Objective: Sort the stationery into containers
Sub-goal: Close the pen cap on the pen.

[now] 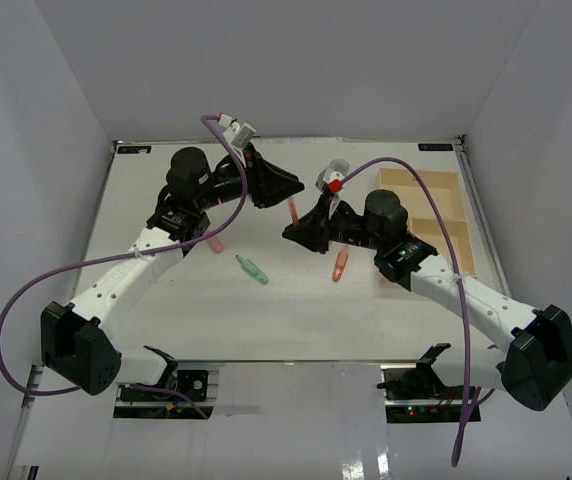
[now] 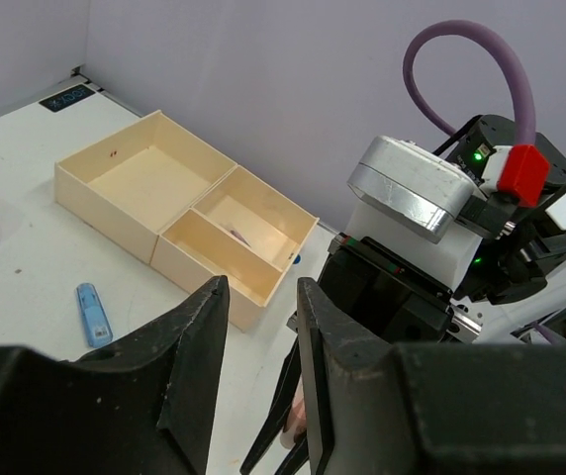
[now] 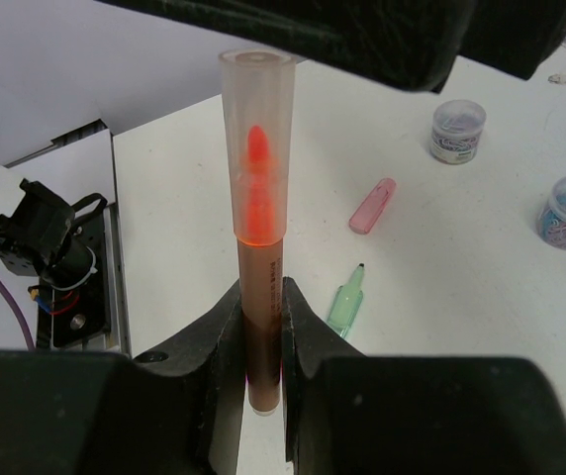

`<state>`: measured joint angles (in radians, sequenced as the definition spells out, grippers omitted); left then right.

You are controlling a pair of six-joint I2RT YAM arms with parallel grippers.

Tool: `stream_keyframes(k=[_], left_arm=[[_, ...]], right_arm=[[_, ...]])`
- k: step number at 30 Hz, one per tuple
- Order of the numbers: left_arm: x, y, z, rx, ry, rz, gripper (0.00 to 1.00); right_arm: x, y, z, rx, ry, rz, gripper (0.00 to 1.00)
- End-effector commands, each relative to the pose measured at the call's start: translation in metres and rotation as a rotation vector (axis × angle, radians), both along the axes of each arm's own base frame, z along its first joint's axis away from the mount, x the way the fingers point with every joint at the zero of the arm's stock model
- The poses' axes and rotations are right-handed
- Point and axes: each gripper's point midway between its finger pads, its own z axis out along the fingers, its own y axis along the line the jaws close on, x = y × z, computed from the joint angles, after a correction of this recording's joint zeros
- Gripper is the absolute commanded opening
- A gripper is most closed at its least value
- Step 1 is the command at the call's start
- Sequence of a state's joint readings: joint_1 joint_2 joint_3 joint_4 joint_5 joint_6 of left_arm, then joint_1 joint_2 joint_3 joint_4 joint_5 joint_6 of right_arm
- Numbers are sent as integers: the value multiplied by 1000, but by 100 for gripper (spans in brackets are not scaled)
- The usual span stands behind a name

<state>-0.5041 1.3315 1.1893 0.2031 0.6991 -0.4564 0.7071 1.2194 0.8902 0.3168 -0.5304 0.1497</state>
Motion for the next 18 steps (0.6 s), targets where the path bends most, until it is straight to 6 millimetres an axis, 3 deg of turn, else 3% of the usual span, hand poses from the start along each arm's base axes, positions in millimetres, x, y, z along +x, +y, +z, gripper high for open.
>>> stream_keyframes(k=[1,12,18], left_arm=[[-19,2,29,-42,-64,-51,44],[-25,3,34,-60,-80,-67,46],[-25,2,21,-44,-54,-77,47]], right_arm=[[5,4,32,64,-76,2,8],[6,6,29,60,-65,3,8],[6,5,35,70,-76,-1,8]])
